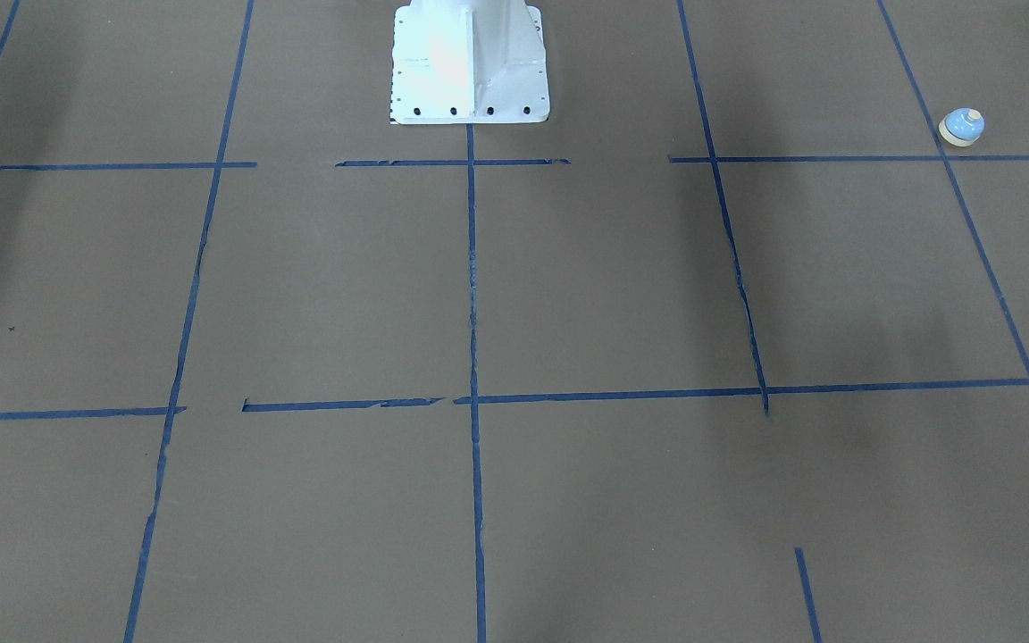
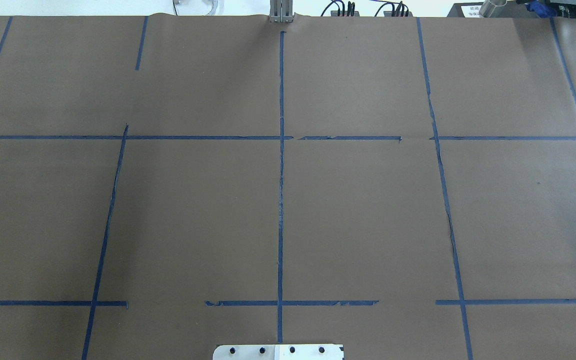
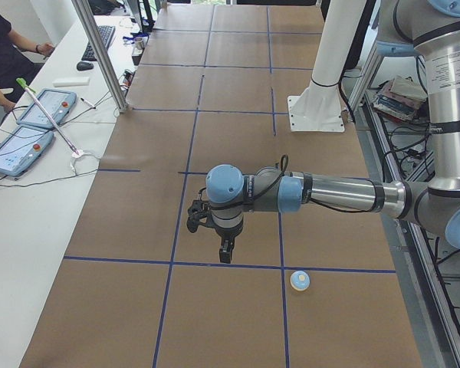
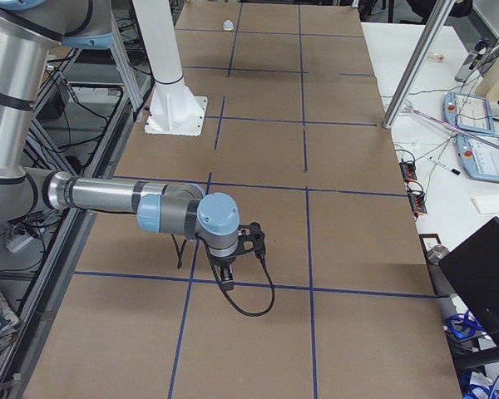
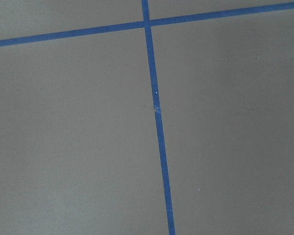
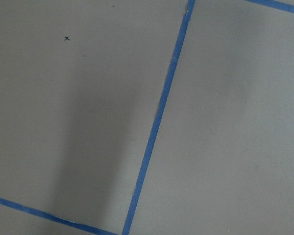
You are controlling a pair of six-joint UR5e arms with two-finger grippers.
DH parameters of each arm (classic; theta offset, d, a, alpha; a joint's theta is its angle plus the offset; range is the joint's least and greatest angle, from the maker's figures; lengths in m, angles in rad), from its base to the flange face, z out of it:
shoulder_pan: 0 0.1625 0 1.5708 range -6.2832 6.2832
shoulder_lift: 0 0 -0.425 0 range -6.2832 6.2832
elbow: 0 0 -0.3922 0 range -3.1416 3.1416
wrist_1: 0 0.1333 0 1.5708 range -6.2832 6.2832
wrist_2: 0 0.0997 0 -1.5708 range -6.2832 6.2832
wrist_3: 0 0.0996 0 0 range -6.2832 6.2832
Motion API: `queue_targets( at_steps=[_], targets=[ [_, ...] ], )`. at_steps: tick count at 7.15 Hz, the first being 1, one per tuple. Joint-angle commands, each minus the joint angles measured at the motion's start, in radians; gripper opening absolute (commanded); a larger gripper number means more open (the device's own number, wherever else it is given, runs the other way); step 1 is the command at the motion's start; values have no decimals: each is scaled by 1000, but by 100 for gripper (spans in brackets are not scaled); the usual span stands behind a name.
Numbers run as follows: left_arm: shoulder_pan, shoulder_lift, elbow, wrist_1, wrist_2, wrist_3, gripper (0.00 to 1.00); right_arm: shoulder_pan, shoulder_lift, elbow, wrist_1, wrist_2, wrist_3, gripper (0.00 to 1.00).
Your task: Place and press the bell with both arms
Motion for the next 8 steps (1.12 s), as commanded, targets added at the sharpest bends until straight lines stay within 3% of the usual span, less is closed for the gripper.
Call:
queue_targets(
  at_steps=[1, 8],
  targets=[
    [0, -2, -2, 2, -1, 2, 100, 0, 1, -1, 1, -1, 0, 100],
    [-2, 50, -53, -39, -1, 5, 100, 0, 2, -17, 3, -3, 0, 100]
  ],
)
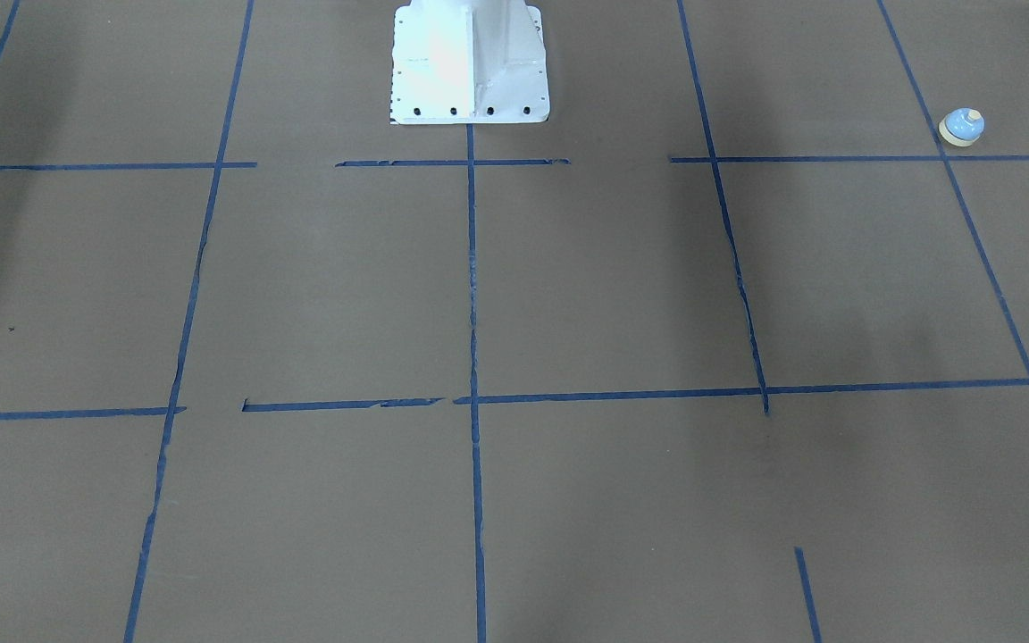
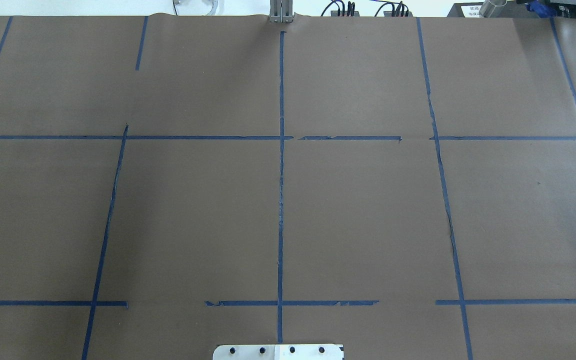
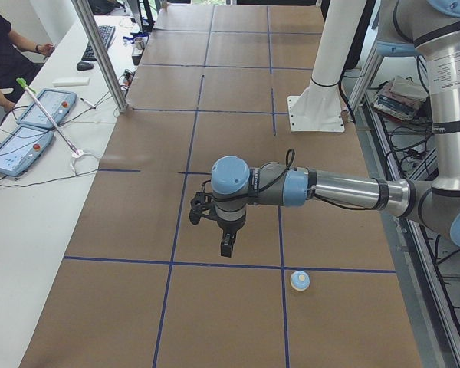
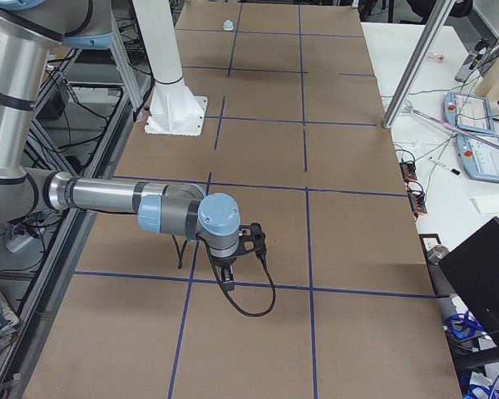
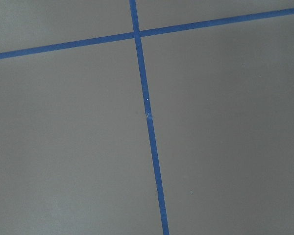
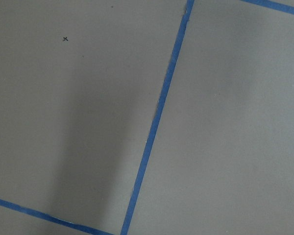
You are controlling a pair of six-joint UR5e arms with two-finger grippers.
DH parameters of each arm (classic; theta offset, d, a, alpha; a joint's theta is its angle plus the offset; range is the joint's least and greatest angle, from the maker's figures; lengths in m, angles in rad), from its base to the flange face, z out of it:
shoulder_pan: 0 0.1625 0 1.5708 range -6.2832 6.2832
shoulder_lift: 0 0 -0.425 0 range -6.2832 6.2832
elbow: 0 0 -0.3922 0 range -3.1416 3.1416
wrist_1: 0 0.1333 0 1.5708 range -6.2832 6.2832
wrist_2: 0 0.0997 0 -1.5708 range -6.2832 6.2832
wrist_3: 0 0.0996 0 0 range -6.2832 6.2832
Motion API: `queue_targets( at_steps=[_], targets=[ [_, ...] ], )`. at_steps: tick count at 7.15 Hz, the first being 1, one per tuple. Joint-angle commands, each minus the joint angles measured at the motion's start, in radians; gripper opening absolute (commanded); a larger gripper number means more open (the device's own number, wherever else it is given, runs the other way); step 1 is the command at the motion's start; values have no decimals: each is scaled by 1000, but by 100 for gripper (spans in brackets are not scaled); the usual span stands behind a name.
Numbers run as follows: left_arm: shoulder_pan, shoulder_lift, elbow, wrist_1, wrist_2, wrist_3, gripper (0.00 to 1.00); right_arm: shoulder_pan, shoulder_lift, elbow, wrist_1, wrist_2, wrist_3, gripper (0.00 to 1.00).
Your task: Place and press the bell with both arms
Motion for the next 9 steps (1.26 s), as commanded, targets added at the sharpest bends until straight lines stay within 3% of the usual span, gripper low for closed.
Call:
queue_targets(
  at_steps=[1, 6, 8, 9],
  targets=[
    [0, 22, -6, -53, -5, 2, 100, 0, -1, -9, 2, 1, 1, 100],
    [11, 87, -46, -139, -5, -11, 100, -2, -2, -21, 2, 3, 2, 100],
    [234, 100, -45, -175, 7, -235, 100, -2, -4, -27, 2, 6, 1, 100],
    [258, 190, -37, -338, 9, -257, 100, -2, -4, -32, 2, 5, 1, 100]
  ],
)
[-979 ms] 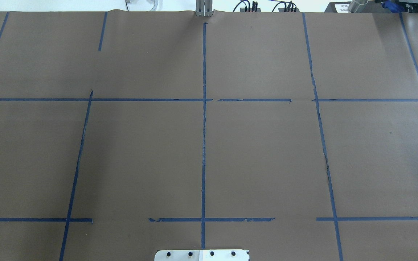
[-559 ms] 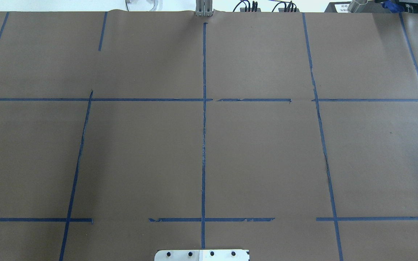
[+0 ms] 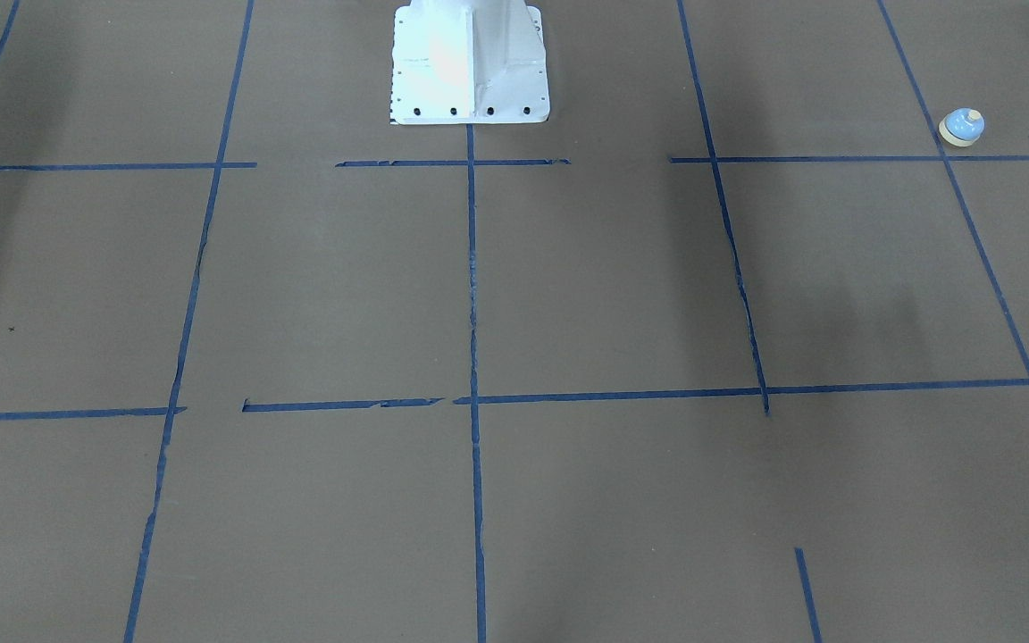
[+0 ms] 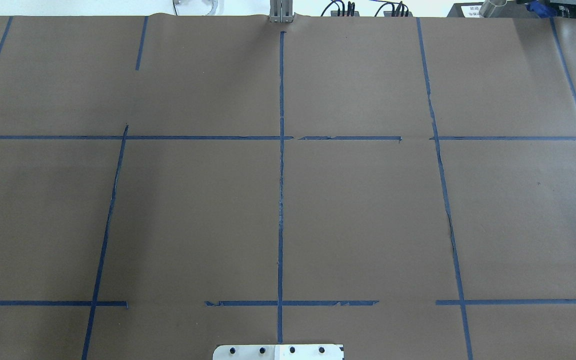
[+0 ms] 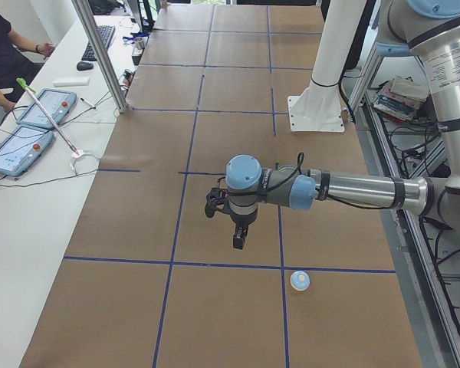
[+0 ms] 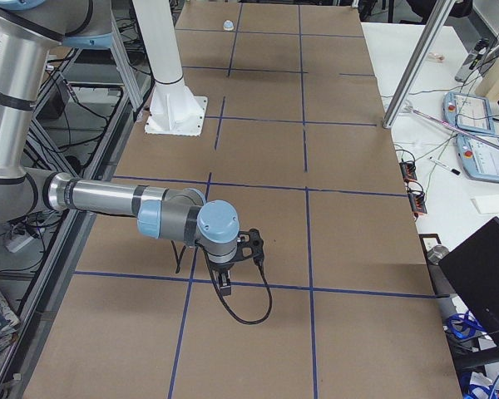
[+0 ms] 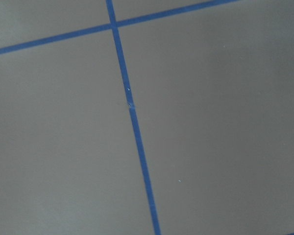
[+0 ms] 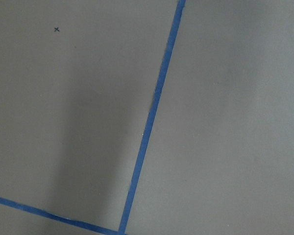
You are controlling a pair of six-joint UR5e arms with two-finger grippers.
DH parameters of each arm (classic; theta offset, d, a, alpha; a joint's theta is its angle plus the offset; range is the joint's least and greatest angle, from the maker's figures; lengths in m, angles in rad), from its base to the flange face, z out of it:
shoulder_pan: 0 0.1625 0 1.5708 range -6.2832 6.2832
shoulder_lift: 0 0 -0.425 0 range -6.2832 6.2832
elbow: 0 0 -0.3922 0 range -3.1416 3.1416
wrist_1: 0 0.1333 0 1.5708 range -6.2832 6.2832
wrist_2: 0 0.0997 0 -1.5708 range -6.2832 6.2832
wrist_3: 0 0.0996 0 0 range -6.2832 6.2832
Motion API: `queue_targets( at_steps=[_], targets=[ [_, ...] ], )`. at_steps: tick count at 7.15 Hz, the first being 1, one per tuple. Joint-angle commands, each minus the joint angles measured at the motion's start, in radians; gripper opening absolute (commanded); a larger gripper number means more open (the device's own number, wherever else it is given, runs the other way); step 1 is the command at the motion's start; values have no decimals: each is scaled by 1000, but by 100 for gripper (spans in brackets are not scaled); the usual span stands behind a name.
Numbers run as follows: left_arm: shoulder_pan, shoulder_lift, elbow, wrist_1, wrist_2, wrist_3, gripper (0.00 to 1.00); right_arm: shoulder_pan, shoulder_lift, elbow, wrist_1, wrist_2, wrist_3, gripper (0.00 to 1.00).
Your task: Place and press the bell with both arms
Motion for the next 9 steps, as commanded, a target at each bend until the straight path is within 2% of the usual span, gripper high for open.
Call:
queue_targets(
  at_steps=[1, 2, 3, 5, 6, 8, 9],
  targets=[
    [96, 121, 30, -277, 17, -157, 100, 0, 0, -6, 0, 0, 1, 100],
    [183, 165, 43, -377, 30, -301, 100, 0, 0, -4, 0, 2, -1, 100],
    [232, 178, 99, -468, 81, -431, 100, 0, 0, -4, 0, 2, -1, 100],
    [350, 183, 242, -675, 92, -456, 100, 0, 0, -1, 2, 2, -8, 100],
    [375, 218, 262, -717, 92, -454, 100, 0, 0, -1, 5, 0, -10, 100],
    [395, 223, 343, -818, 86, -450, 100, 0, -5, -19, 61, 0, -8, 100],
    [401, 232, 351, -826, 83, -450, 100, 0, -5, -19, 63, 0, -8, 100]
  ],
)
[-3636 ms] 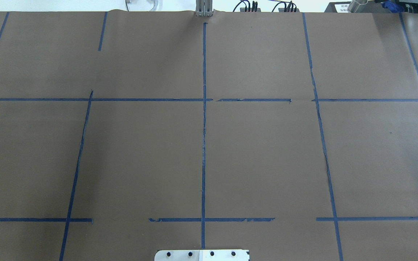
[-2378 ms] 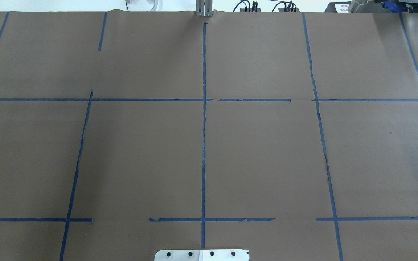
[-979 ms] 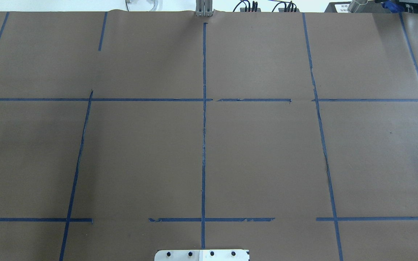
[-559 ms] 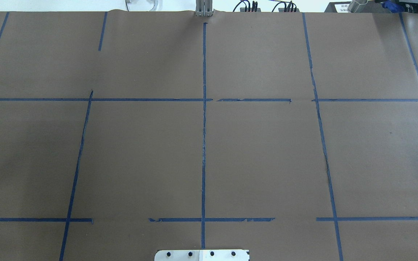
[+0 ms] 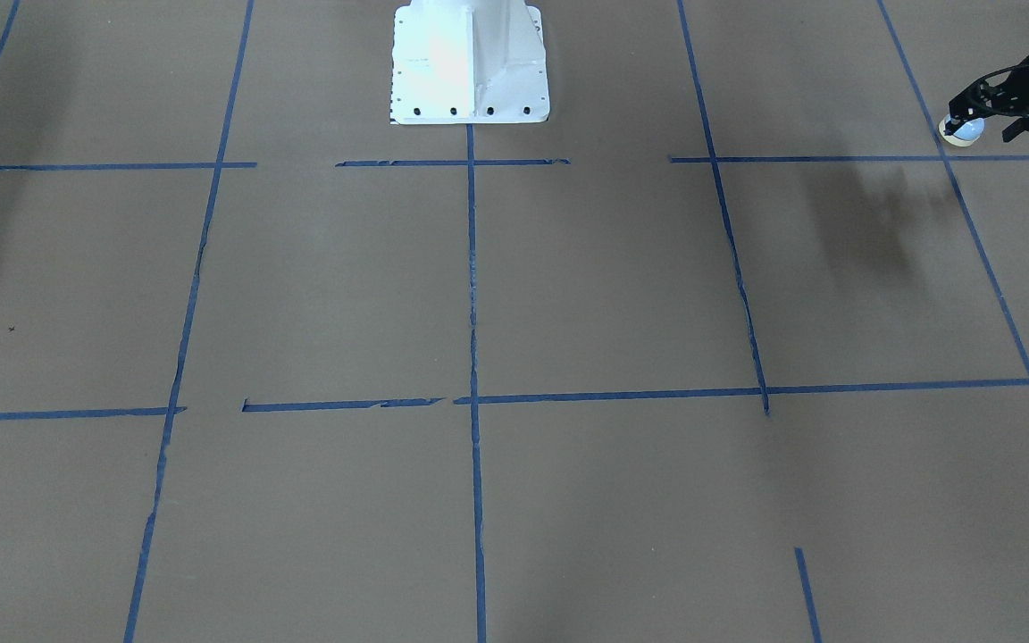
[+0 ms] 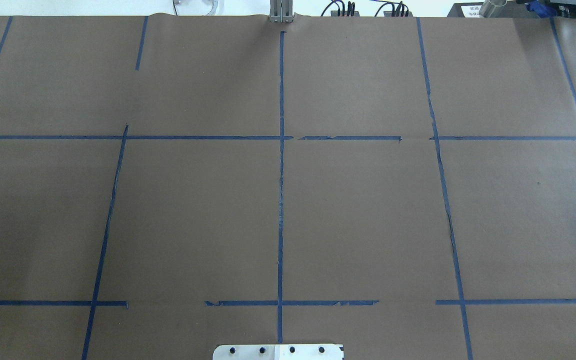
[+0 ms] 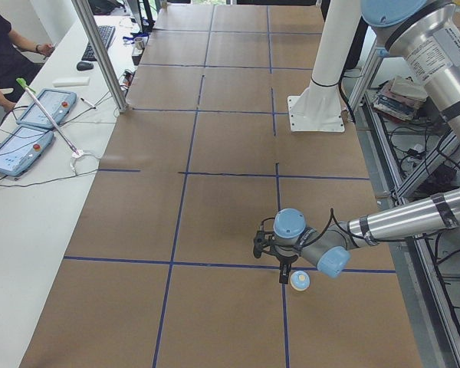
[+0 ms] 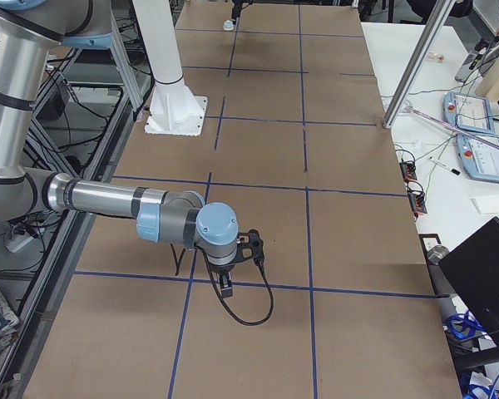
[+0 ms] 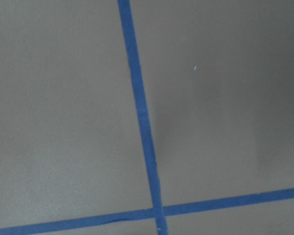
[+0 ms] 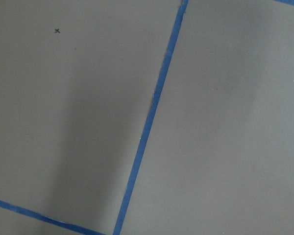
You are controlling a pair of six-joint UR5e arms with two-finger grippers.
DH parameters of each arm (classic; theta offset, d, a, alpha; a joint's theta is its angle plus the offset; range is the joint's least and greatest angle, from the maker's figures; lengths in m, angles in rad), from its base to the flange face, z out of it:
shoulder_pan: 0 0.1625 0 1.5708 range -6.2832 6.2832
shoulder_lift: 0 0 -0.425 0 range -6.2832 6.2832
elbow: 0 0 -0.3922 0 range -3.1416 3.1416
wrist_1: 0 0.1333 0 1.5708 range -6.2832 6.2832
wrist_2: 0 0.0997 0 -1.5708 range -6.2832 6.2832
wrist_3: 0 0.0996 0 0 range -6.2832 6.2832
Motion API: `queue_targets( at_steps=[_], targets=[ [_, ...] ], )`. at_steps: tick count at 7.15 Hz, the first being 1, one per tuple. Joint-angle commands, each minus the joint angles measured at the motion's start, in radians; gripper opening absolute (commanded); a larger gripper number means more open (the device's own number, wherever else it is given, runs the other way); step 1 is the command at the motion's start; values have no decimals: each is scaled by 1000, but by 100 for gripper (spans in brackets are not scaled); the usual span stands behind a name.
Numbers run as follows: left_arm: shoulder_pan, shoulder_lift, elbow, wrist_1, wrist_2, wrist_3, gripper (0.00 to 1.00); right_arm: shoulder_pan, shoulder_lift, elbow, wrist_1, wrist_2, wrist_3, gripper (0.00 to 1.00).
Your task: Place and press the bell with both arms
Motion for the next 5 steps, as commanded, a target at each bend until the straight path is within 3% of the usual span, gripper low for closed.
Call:
queue_targets(
  at_steps=[1, 5],
  targets=[
    [14, 20, 26, -36, -2, 0, 100, 0, -3, -4, 11, 0, 0, 100],
    [144, 19, 65, -41, -2, -5, 100, 0, -7, -5, 11, 0, -3, 100]
  ],
)
